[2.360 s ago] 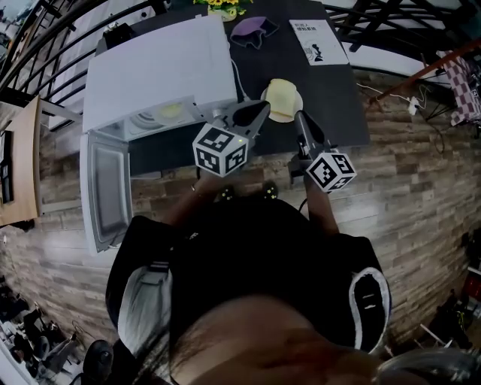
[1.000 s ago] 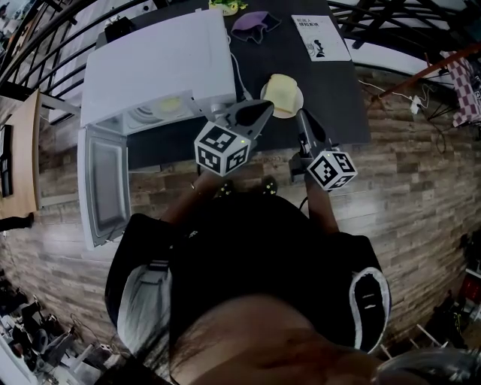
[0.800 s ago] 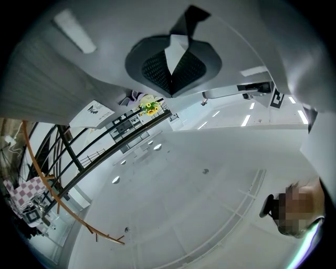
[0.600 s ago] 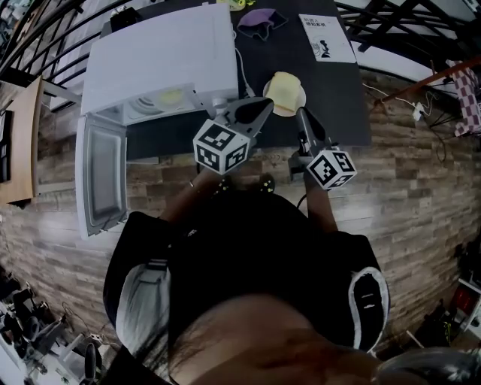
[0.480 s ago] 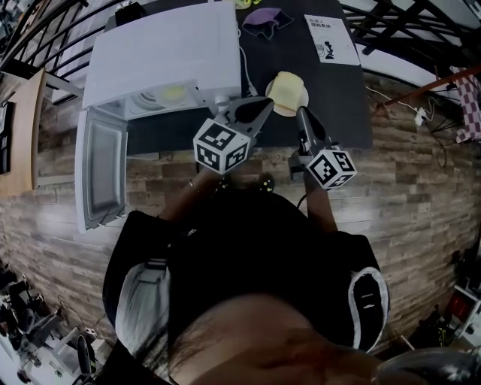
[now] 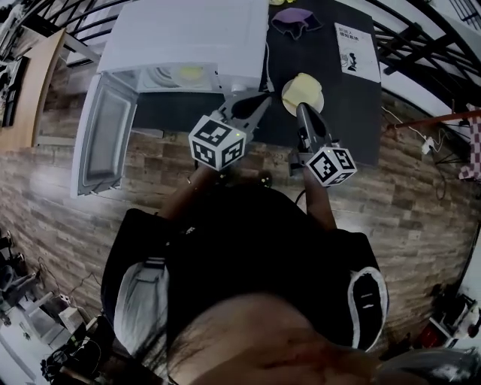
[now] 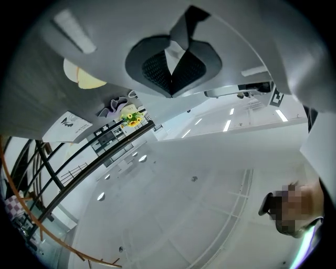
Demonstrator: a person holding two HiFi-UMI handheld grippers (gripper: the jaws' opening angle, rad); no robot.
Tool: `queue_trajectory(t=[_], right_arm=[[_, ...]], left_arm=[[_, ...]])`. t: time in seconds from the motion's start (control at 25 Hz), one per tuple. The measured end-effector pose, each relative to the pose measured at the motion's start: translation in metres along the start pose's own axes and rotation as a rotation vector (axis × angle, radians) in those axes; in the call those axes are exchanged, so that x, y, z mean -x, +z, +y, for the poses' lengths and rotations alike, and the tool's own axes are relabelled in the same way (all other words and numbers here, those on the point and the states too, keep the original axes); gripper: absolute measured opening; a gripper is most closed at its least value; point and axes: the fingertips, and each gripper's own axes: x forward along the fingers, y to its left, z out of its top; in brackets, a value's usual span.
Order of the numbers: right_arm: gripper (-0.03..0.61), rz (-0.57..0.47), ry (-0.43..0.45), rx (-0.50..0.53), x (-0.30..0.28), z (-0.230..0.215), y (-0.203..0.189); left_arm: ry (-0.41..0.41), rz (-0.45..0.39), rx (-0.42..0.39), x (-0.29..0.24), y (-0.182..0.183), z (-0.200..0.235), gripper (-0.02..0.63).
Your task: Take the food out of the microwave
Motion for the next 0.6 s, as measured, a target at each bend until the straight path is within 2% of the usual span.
queue_trajectory(t=[0.2,0.6], right_arm=[[-0.005,0.039,0.059,-0.005,-0.010,0.006,-0.007],[-0.005,0.056,0.155,-0.016,-0.029,0.027,-0.017]], left_arm=[[0.068,-0.032,0.018,0.013,0.000,0.008,0.006],[0.144,-0.083,0.051,0.041,0.001,0.029,0.006]])
